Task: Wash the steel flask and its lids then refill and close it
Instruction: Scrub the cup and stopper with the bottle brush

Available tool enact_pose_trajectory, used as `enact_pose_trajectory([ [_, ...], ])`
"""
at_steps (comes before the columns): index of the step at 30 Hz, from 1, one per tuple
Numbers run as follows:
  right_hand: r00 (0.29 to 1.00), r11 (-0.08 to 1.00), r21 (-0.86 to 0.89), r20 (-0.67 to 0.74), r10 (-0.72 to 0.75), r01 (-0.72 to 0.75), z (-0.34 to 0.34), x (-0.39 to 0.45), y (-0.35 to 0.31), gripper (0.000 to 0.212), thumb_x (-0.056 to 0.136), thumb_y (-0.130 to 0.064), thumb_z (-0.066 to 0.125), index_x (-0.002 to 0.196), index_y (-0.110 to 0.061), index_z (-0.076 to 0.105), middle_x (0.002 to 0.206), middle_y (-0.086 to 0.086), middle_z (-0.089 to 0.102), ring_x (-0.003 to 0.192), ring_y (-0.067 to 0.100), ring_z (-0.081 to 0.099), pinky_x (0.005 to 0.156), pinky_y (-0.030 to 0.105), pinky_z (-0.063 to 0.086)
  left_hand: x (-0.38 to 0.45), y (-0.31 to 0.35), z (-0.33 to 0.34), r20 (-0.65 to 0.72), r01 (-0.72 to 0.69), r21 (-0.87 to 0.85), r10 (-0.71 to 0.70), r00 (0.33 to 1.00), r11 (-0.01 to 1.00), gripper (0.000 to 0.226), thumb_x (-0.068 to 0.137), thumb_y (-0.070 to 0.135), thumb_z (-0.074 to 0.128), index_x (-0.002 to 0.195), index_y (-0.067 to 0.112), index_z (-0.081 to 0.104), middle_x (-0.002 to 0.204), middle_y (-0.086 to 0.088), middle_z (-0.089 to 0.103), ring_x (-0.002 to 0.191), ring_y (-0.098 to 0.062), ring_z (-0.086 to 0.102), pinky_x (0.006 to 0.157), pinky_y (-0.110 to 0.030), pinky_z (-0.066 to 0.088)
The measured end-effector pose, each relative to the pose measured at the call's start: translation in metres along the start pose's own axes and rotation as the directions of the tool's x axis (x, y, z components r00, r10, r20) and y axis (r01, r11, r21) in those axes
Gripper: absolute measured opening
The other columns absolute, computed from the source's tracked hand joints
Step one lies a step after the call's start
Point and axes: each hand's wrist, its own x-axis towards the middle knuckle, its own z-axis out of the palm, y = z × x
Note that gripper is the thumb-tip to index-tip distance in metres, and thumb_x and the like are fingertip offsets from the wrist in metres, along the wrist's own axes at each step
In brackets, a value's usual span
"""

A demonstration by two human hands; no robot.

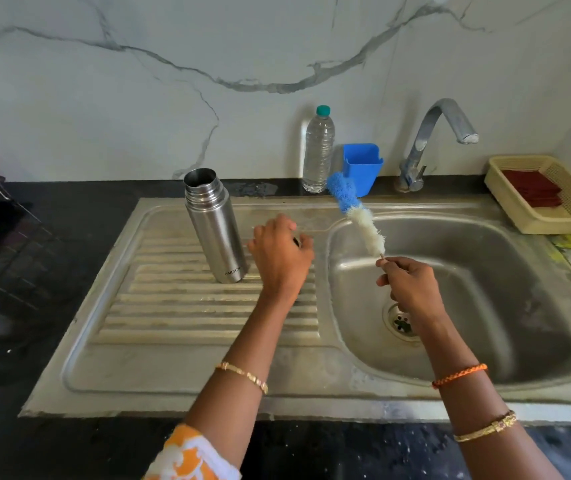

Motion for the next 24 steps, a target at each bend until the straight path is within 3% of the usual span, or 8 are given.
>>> enact_pose_trajectory([
  [3, 1.0, 1.0, -0.013, 0.016, 0.003, -0.003, -0.008, 0.002, 0.0, 0.023, 0.093, -0.028, 0.056, 0.109, -0.016, 0.067, 0.07, -0.001, 0.064, 0.056, 0.008, 0.043, 0.052, 0.023, 0.033, 0.017, 0.006, 0.014, 0.447, -0.005, 0.377, -0.178, 0.877, 0.926, 0.014, 0.087, 0.029, 0.062, 0.094, 0.016, 0.061, 0.105, -0.004, 0.065, 0.114, -0.027, 0.049, 0.095, -0.04, 0.03],
  [6, 0.999, 0.999, -0.035, 0.039, 0.014, -0.013, -0.019, 0.006, 0.001, 0.022, 0.093, -0.028, 0.056, 0.106, -0.015, 0.068, 0.068, -0.001, 0.064, 0.052, 0.01, 0.042, 0.052, 0.025, 0.035, 0.024, 0.008, 0.024, 0.525, -0.115, 0.562, -0.246, 0.815, 0.819, 0.018, 0.091, 0.015, 0.051, 0.105, 0.019, 0.061, 0.114, -0.004, 0.065, 0.116, -0.027, 0.051, 0.099, -0.038, 0.027],
  [9, 0.998, 0.998, -0.067, 0.069, 0.015, -0.011, -0.035, 0.011, 0.004, 0.021, 0.093, -0.029, 0.057, 0.105, -0.016, 0.068, 0.067, -0.002, 0.064, 0.047, 0.011, 0.039, 0.047, 0.025, 0.035, 0.029, 0.012, 0.025, 0.517, -0.088, 0.579, -0.282, 0.808, 0.811, 0.02, 0.092, 0.01, 0.047, 0.105, 0.015, 0.061, 0.108, -0.006, 0.067, 0.111, -0.027, 0.057, 0.103, -0.041, 0.026],
  [11, 0.997, 0.995, -0.091, 0.073, -0.021, 0.028, -0.049, 0.014, 0.007, 0.023, 0.093, -0.029, 0.056, 0.109, -0.017, 0.066, 0.066, -0.002, 0.062, 0.048, 0.01, 0.041, 0.046, 0.023, 0.034, 0.04, 0.015, 0.026, 0.526, 0.019, 0.502, -0.323, 0.787, 0.865, 0.01, 0.093, 0.014, 0.051, 0.097, 0.014, 0.06, 0.1, -0.006, 0.066, 0.106, -0.025, 0.058, 0.108, -0.046, 0.023],
  [13, 0.993, 0.986, -0.13, 0.06, -0.101, 0.108, -0.066, 0.015, 0.007, 0.025, 0.094, -0.028, 0.054, 0.116, -0.019, 0.062, 0.065, -0.001, 0.062, 0.047, 0.004, 0.048, 0.049, 0.019, 0.035, 0.052, 0.026, 0.025, 0.58, 0.215, 0.269, -0.336, 0.742, 0.939, 0.013, 0.093, 0.019, 0.055, 0.099, 0.01, 0.062, 0.095, -0.006, 0.06, 0.101, -0.023, 0.055, 0.107, -0.044, 0.03],
  [17, 0.935, 0.874, -0.334, 0.078, -0.347, 0.352, -0.096, 0.009, 0.005, 0.046, 0.095, -0.025, 0.05, 0.135, -0.044, 0.041, 0.069, 0.002, 0.065, 0.056, 0.007, 0.058, 0.058, 0.028, 0.048, 0.067, 0.067, 0.033, 0.635, 0.472, -0.205, -0.251, 0.731, 0.857, 0.013, 0.094, 0.009, 0.051, 0.101, 0.004, 0.061, 0.094, -0.012, 0.056, 0.088, -0.02, 0.051, 0.069, -0.028, 0.037],
  [20, 0.864, 0.766, -0.427, 0.079, -0.498, 0.48, -0.109, 0.002, 0.021, 0.054, 0.094, -0.02, 0.05, 0.136, -0.051, 0.038, 0.066, -0.005, 0.059, 0.057, 0.016, 0.058, 0.062, 0.039, 0.052, 0.063, 0.095, 0.054, 0.652, 0.555, -0.359, -0.223, 0.725, 0.751, 0.011, 0.092, 0.006, 0.058, 0.1, 0.007, 0.066, 0.099, -0.009, 0.064, 0.095, -0.021, 0.059, 0.085, -0.031, 0.045],
  [24, 0.828, 0.727, -0.455, 0.042, -0.558, 0.514, -0.124, -0.002, 0.049, 0.067, 0.089, -0.012, 0.055, 0.129, -0.06, 0.032, 0.063, -0.009, 0.051, 0.047, 0.008, 0.041, 0.053, 0.029, 0.047, 0.044, 0.12, 0.081, 0.671, 0.581, -0.473, -0.156, 0.725, 0.663, 0.012, 0.087, 0.003, 0.064, 0.093, 0.011, 0.071, 0.103, -0.008, 0.071, 0.103, -0.023, 0.065, 0.096, -0.037, 0.05],
])
